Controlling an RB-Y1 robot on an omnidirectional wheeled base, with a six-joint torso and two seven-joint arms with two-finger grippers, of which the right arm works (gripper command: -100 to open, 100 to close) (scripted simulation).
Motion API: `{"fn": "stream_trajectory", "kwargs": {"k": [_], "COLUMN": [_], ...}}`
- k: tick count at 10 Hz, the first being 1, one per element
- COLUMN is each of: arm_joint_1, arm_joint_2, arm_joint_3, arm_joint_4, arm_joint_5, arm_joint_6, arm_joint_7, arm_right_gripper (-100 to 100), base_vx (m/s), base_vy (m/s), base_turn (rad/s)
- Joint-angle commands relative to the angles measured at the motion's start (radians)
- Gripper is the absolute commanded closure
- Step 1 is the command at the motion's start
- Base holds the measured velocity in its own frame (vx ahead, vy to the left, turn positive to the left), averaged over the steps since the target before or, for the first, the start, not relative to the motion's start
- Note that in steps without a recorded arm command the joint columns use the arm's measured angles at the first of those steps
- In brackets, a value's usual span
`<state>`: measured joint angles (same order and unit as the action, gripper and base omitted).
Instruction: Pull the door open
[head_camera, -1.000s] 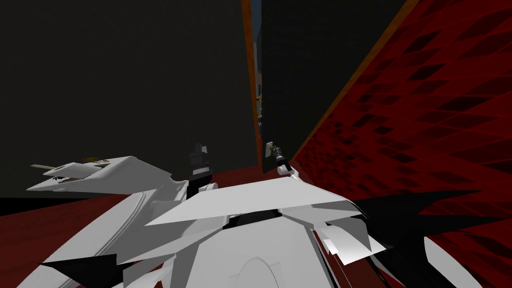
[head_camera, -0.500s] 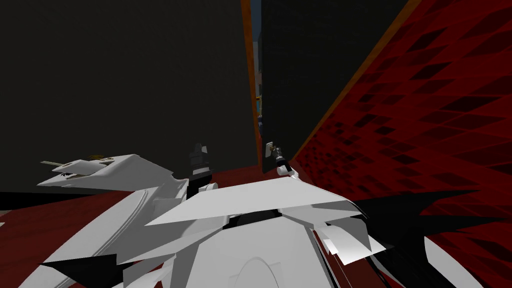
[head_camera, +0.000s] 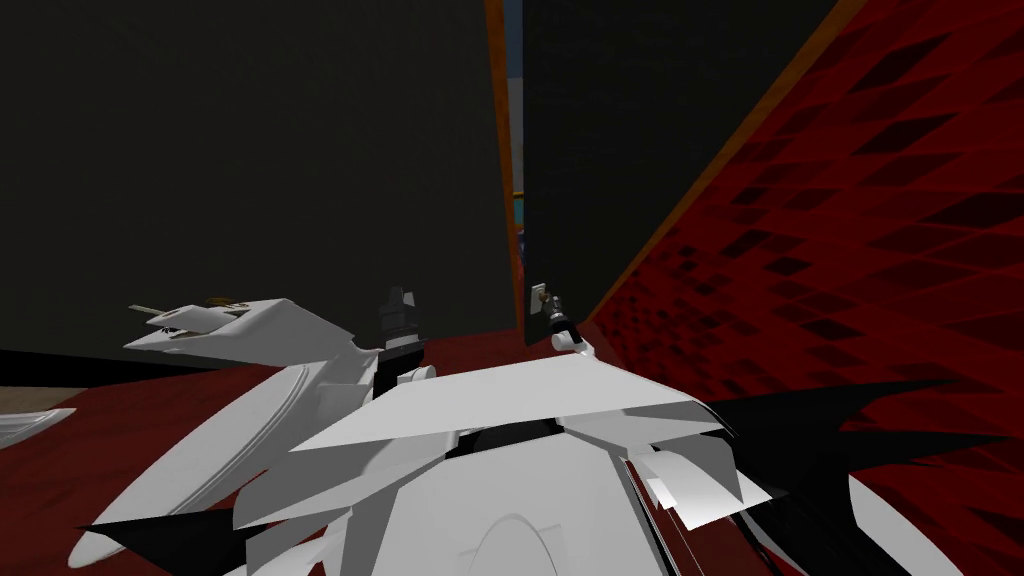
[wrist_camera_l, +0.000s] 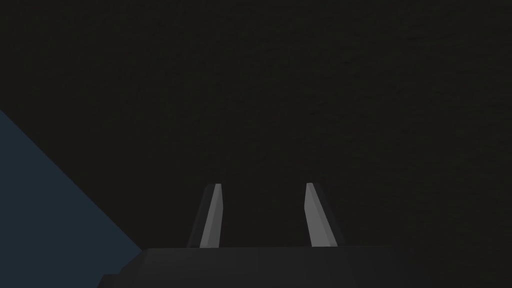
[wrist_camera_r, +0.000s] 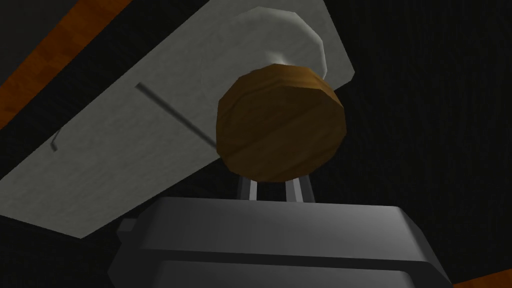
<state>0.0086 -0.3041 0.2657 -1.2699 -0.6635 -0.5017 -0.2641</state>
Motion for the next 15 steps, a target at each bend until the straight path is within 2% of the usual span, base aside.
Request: {"fn": "stream_trajectory", "kwargs": {"k": [1, 4, 5, 9, 15], "arm_joint_1": [-0.019, -0.02, 0.006, 0.014, 0.032], "arm_joint_2": [0.014, 0.026, -0.001, -0.029, -0.089], "arm_joint_3": [0.03, 0.05, 0.037, 0.054, 0.09], "arm_joint_4": [-0.008, -0.02, -0.009, -0.028, -0.069], "arm_joint_5": [-0.011, -0.1, -0.111, -0.176, -0.313], "arm_joint_6": [-0.013, -0.003, -0.002, -0.004, -0.008], "arm_joint_7": [-0.029, -0.112, -0.122, -0.204, -0.37], "arm_right_gripper": [100, 100, -100, -100, -100], "base_vx": [-0.017, -0.025, -0.032, -0.091, -0.097], "base_vy": [-0.062, -0.065, -0.057, 0.022, -0.032], "base_turn": [0.044, 0.103, 0.084, 0.109, 0.122]}}
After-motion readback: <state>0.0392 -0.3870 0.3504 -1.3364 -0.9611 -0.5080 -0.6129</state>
